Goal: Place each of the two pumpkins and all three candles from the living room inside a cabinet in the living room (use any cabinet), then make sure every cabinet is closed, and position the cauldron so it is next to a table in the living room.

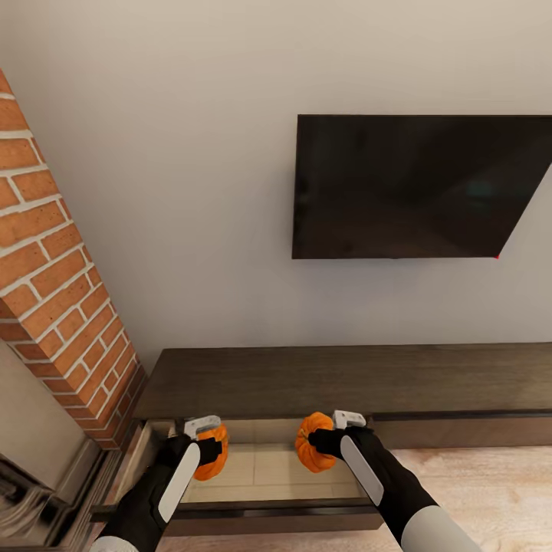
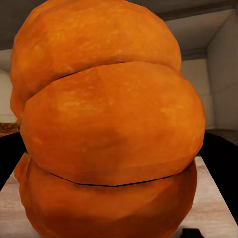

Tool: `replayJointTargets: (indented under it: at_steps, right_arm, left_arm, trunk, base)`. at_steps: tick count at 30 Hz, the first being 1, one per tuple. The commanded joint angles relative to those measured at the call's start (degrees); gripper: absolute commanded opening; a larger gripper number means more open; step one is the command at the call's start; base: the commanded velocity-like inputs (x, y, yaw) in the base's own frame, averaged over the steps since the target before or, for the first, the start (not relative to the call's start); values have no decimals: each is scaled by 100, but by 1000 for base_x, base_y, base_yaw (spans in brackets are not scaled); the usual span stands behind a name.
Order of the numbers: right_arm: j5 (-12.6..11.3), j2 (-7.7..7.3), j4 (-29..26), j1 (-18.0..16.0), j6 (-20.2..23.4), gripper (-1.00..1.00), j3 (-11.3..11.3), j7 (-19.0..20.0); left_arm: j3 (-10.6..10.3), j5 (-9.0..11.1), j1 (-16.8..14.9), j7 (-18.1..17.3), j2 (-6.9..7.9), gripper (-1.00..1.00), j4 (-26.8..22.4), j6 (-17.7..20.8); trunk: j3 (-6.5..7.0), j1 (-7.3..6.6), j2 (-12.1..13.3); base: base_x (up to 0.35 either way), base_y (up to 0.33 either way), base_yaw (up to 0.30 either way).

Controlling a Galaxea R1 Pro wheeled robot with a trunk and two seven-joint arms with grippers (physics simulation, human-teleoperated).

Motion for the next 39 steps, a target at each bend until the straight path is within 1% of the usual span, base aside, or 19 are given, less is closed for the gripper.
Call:
replayJointTargets:
  at_steps: [1,4,8,19,35,39]
  right_arm:
    - [-57,-2,-2,-5,7,-100,18,-61]
    - [-51,3,9,-5,4,-100,17,-63]
    - [-43,29,10,-5,4,-100,22,-63]
    - [-38,106,10,-5,3,-100,24,-65]
    - [-56,129,132,-5,-5,-100,19,-68]
    - [-58,125,151,-5,-5,-100,16,-71]
  left_arm:
    - [-25,43,-70,60,-29,-100,219,-96]
    - [-68,41,-259,59,-118,-100,651,-347]
    - [-152,36,-319,58,-214,-100,876,-455]
    - [-180,33,-335,58,-229,-100,887,-496]
    - [-185,31,-335,53,-223,-100,887,-490]
    - [-185,33,-335,50,-222,-100,887,-492]
  trunk:
    - [-7,1,-7]
    - [-7,1,-7]
    - [-7,1,-7]
    - [-7,1,-7]
    - [-7,1,-7]
    - [-7,1,-7]
  base:
    - [0,0,0]
    - [0,0,0]
    - [0,0,0]
    - [34,13,0]
    - [118,75,0]
    - [31,13,0]
